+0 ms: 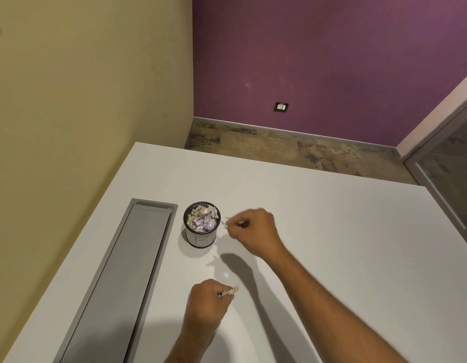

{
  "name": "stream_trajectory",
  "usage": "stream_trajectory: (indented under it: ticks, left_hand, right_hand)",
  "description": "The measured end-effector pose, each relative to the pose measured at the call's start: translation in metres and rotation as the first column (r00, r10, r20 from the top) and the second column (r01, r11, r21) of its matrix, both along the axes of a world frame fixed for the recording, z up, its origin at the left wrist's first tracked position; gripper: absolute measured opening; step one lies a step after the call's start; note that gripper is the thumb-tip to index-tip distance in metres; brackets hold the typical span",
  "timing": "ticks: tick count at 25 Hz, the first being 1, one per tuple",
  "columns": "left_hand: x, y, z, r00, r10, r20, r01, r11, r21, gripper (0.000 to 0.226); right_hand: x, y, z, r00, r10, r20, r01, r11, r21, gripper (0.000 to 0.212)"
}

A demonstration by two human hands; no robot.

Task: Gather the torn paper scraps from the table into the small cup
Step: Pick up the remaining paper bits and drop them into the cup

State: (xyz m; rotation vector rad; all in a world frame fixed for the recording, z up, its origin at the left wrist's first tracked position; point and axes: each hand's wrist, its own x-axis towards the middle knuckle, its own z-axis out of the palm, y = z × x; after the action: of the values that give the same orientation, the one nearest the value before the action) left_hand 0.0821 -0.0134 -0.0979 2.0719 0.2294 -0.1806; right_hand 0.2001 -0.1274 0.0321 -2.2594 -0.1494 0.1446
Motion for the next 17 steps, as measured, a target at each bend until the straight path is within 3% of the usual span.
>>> stream_trajectory:
  ticks: [2,4,7,9,12,17]
  left_hand:
    - [0.000,0.004,-0.001,1.000,0.016,0.016,-0.015,0.999,-0.041,0.038]
    - [0.000,0.008,0.002,0.998,0.003,0.058,0.000,0.999,-0.048,0.028]
    - [0.000,0.016,0.011,0.992,0.017,0.123,-0.012,0.999,-0.046,0.024]
    - [0.000,0.023,0.016,0.983,0.059,0.175,-0.056,0.998,-0.026,0.018]
    - [0.001,0.036,0.019,0.958,0.106,0.265,-0.119,0.992,0.033,0.018]
    - [0.011,0.058,0.024,0.943,0.260,0.206,-0.258,0.965,-0.037,0.026]
  right_hand:
    - [0.029,0.032,0.010,0.990,0.126,0.063,-0.114,0.978,-0.175,0.015]
    - [0.051,0.059,0.007,0.969,0.244,0.032,-0.216,0.904,-0.370,0.017]
    - [0.061,0.086,-0.011,0.915,0.395,-0.087,-0.351,0.667,-0.657,0.015]
    - [0.061,0.095,-0.024,0.883,0.448,-0.139,-0.403,0.571,-0.715,0.016]
    - [0.066,0.103,-0.034,0.853,0.485,-0.191,-0.452,0.506,-0.734,0.020]
    - [0.073,0.110,-0.042,0.826,0.504,-0.253,-0.493,0.426,-0.759,0.020]
